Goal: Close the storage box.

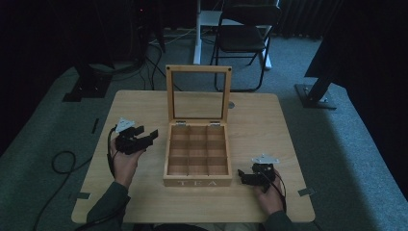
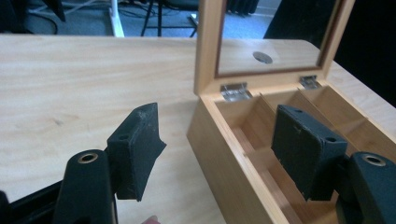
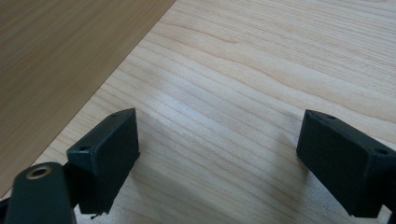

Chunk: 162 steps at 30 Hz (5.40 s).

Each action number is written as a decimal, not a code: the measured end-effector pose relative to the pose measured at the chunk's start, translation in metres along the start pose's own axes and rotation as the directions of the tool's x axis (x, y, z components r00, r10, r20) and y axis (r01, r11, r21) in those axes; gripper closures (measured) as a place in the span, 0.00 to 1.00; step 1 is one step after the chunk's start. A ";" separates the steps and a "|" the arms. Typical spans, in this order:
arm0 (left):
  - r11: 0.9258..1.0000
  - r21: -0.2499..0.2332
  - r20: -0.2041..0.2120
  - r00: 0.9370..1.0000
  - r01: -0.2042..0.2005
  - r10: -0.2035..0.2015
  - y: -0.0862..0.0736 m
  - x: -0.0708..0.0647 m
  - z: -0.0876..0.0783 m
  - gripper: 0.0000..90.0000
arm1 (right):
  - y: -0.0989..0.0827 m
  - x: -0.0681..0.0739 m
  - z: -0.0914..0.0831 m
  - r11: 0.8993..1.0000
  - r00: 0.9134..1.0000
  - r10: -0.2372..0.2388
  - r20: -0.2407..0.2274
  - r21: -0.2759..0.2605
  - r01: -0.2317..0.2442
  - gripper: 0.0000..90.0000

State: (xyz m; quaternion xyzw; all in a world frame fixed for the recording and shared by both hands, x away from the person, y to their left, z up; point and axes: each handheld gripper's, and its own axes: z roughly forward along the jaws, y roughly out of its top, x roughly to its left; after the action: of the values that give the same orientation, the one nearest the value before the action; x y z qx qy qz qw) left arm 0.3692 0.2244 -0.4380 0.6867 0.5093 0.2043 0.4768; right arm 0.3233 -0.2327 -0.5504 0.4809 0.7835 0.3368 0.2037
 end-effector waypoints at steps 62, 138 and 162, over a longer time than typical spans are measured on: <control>0.999 0.039 -0.021 1.000 -0.014 0.015 0.074 0.017 0.090 0.38 | 0.000 0.000 0.000 1.000 1.000 0.000 0.000 0.000 0.000 0.14; 0.998 -0.044 0.177 0.983 -0.049 0.056 0.083 -0.011 0.081 0.53 | 0.000 0.000 0.000 1.000 1.000 -0.001 0.000 0.001 0.001 0.14; 0.984 -0.162 0.189 0.976 -0.078 0.108 0.095 -0.029 0.020 0.53 | 0.000 0.000 0.000 1.000 1.000 -0.001 0.000 0.001 0.001 0.14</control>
State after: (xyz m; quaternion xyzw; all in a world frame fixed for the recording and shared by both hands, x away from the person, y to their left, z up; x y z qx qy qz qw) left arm 0.4210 0.1867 -0.3595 0.6878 0.4095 0.1961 0.5664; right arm 0.3232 -0.2327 -0.5503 0.4807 0.7838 0.3363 0.2038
